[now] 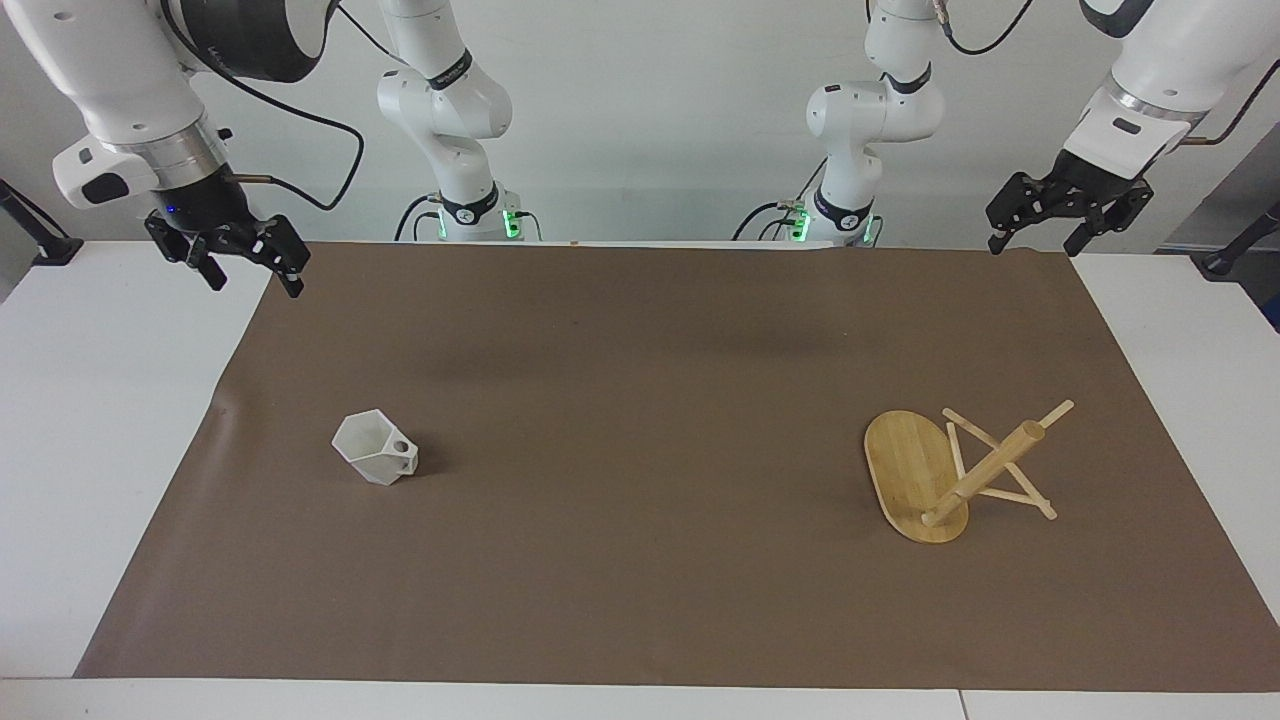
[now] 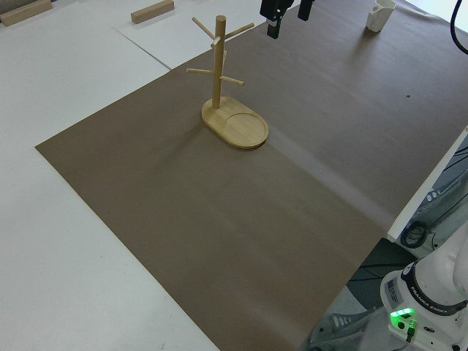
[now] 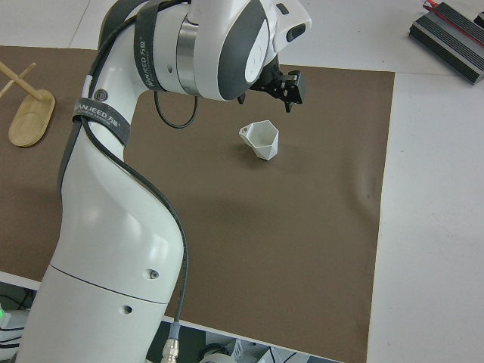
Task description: Hang cup on rack
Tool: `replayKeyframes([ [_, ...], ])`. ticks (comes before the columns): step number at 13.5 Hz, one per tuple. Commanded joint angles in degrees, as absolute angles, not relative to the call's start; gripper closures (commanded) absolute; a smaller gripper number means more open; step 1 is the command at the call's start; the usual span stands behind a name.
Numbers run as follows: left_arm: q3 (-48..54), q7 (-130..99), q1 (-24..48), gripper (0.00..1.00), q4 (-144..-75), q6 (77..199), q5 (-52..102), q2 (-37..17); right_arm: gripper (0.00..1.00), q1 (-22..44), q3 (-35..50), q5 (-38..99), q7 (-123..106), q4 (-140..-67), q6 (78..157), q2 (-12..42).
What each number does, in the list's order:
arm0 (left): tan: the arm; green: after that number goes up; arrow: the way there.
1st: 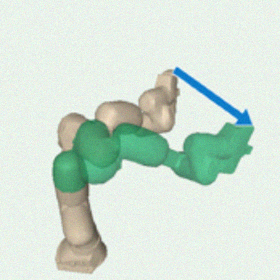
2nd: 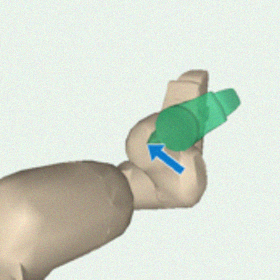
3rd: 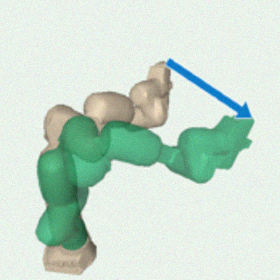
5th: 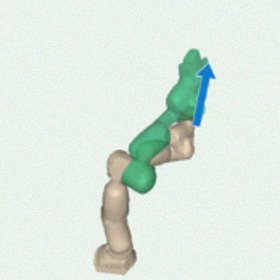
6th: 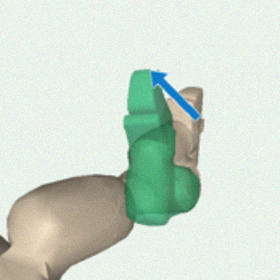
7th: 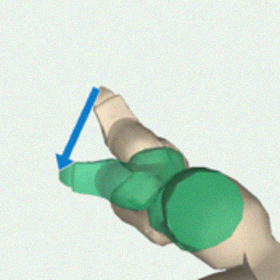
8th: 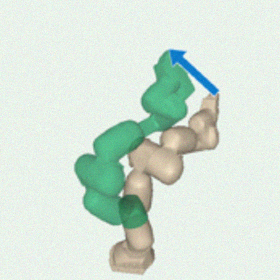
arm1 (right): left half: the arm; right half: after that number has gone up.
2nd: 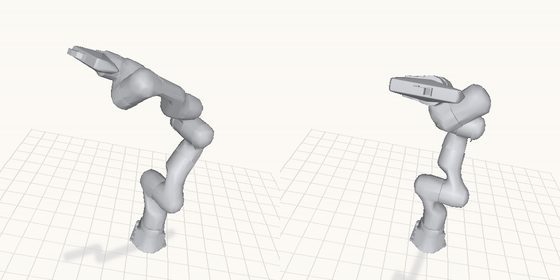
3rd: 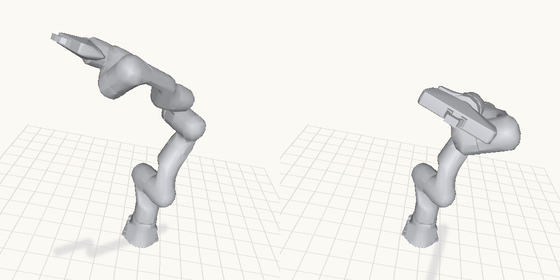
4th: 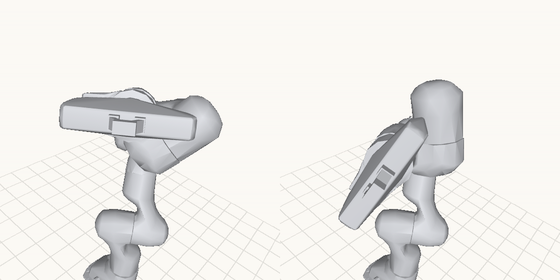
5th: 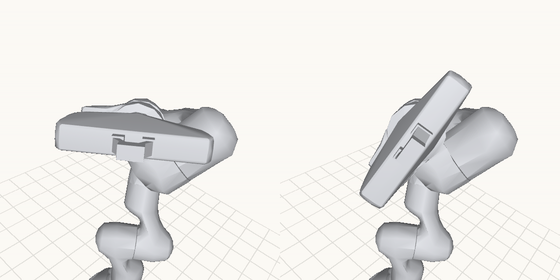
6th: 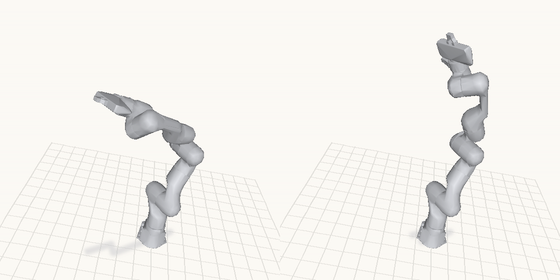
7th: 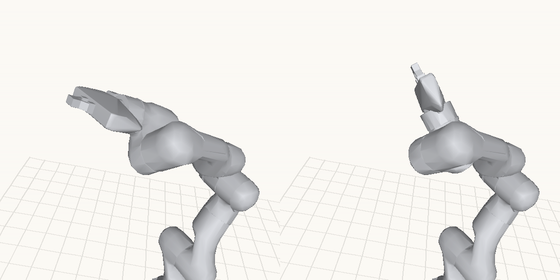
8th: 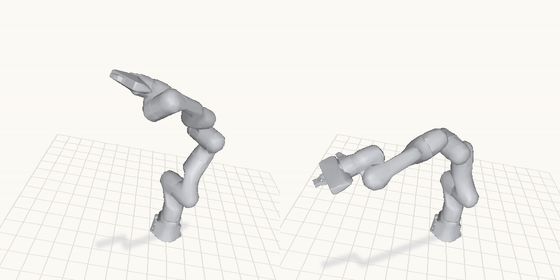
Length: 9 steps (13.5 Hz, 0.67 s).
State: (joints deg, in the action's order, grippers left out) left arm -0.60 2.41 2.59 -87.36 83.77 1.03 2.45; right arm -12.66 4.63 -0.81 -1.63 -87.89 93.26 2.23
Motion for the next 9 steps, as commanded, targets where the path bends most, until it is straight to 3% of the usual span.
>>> replayKeyframes([
  [1,-0.53,2.9,2.11,0.0,-88.15,83.41,1.32,3.25,0.0,-13.27,4.83,-1.67,-2.81,-89.12,94.13,1.32],
  [9,-0.53,2.9,2.11,0.0,-88.15,83.41,1.32,3.34,0.0,-12.92,5.18,-1.06,-2.81,-89.21,93.17,1.23],
])
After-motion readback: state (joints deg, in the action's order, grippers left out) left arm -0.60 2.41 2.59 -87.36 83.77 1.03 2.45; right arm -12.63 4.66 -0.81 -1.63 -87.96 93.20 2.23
